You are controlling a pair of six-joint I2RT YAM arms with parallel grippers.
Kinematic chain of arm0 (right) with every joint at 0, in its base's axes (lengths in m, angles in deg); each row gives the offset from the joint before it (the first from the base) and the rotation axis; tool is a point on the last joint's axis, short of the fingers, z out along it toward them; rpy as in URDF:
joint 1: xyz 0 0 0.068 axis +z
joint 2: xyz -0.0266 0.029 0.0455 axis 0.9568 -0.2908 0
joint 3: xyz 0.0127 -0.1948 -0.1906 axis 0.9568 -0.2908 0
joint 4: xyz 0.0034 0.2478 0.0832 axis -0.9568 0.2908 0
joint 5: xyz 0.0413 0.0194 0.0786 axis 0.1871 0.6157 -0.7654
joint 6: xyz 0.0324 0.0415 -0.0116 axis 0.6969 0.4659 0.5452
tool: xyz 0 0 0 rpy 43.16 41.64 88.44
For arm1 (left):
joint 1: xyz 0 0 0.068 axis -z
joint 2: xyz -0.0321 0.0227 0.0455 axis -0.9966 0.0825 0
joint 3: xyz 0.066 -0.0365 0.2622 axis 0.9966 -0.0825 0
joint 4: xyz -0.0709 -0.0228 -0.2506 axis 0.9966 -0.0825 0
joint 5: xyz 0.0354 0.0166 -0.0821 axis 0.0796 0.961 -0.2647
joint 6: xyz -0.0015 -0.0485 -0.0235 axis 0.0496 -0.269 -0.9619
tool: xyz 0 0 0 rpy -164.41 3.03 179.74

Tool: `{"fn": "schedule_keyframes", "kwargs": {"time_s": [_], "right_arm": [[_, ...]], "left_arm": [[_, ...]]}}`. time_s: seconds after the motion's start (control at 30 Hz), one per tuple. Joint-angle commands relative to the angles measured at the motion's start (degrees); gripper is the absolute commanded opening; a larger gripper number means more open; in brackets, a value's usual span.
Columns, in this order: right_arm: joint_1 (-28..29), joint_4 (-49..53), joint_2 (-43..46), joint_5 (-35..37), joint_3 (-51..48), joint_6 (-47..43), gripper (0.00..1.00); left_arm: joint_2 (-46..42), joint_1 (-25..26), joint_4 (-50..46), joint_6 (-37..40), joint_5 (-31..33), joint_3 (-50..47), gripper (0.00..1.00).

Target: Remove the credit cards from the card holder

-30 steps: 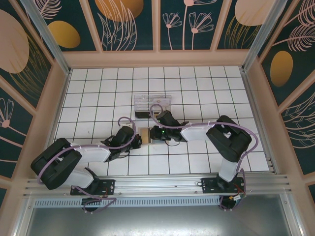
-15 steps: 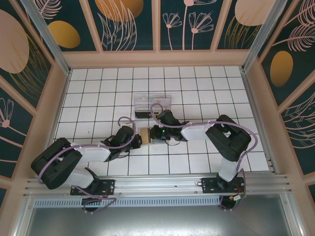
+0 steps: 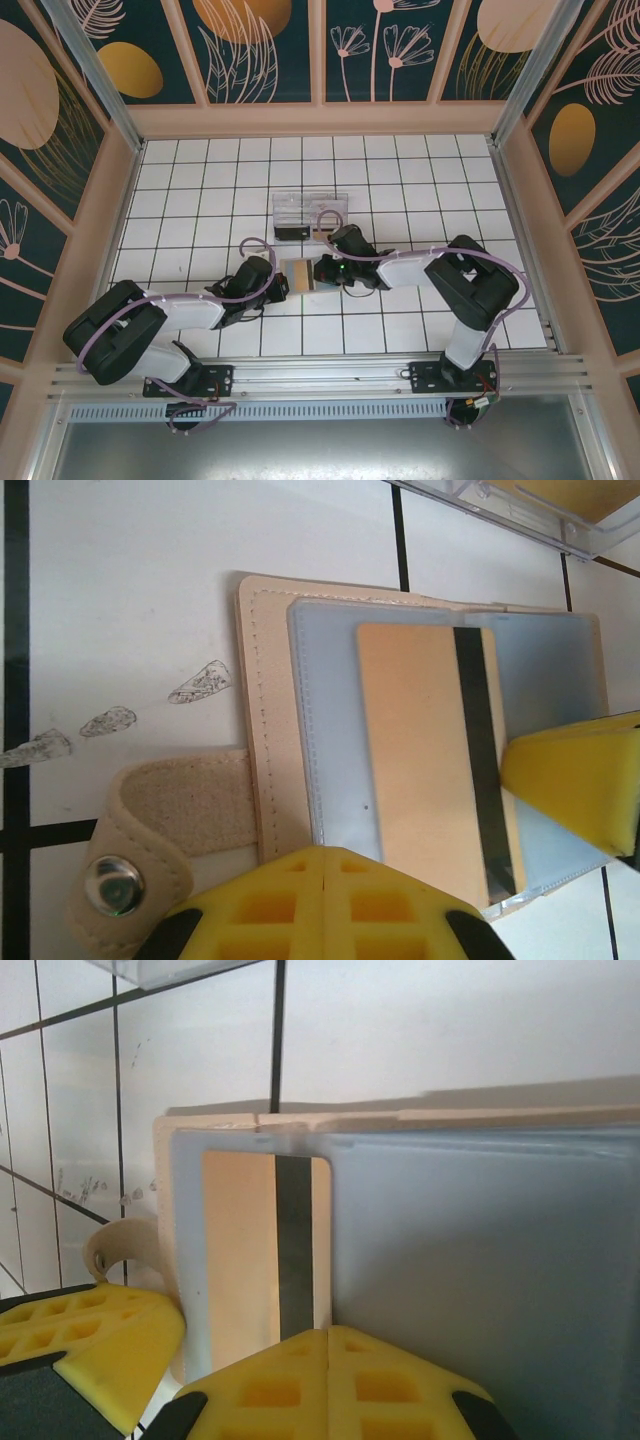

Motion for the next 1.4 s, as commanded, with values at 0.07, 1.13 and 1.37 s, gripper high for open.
{"fn": "schedule_keyframes", "kwargs": {"time_s": [0.07, 1.13, 1.37], "right_arm": [[-2.04, 1.95, 3.32, 1.15, -3.07, -0.35, 0.00], [2.16, 3.25, -0.39, -2.06, 2.64, -1.33, 0.25], [2.15, 3.77, -2.20, -2.60, 3.54, -1.31, 0.25]], "left_arm": [[0.71, 0.06, -4.82, -0.68, 1.81, -0.39, 0.00], [1.12, 0.08, -3.52, -0.23, 0.58, 0.20, 0.00], [1.50, 0.10, -2.94, -0.19, 0.24, 0.17, 0.00]]}}
